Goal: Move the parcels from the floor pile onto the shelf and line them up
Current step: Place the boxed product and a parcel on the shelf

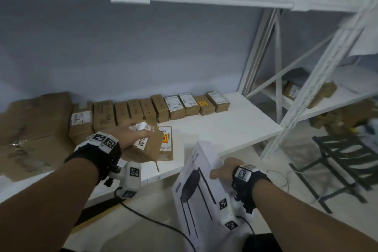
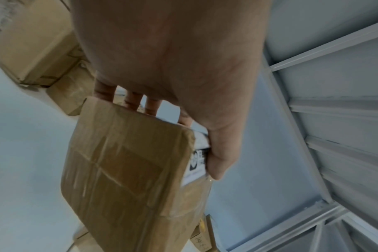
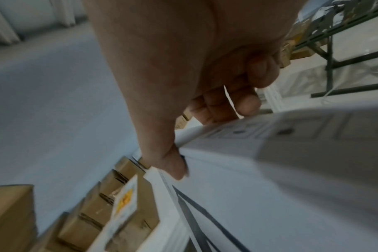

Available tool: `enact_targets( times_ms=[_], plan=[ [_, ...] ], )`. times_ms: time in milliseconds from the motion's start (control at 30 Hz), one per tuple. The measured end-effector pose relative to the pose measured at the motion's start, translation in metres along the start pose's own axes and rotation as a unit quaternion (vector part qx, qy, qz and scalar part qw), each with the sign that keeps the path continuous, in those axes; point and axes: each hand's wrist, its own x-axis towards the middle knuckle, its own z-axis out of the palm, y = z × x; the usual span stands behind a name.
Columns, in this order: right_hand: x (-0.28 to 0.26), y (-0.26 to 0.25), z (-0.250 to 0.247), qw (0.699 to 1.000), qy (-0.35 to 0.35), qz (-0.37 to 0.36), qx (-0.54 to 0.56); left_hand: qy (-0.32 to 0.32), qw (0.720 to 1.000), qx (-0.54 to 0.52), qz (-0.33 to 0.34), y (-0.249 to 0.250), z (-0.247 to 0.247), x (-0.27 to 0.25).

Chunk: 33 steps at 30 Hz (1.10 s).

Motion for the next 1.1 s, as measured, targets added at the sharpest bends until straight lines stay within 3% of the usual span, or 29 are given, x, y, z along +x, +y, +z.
enact_targets(
  times_ms=[300, 500, 600, 833, 1100],
  plan=[
    [-0.048, 0.006, -0.090, 0.993, 0.100, -0.061, 0.018, 0.054, 0.997, 0.031, 0.055, 0.060, -0.010, -0.022],
    [-0.073, 0.025, -0.136, 0.984, 0.157, -0.078, 0.036, 0.057, 0.995, 0.061, 0.063, 0.064, -0.006, -0.018],
    [-0.084, 0.031, -0.155, 0.972, 0.199, -0.084, 0.096, 0.057, 0.994, 0.072, 0.064, 0.071, -0.010, -0.027],
    [-0.078, 0.023, -0.147, 0.912, 0.236, -0.092, 0.321, 0.051, 0.993, 0.070, 0.079, 0.088, -0.006, -0.042],
    [-0.051, 0.017, -0.130, 0.871, 0.219, -0.084, 0.431, 0.040, 0.992, 0.065, 0.100, 0.095, 0.014, -0.036]
  ],
)
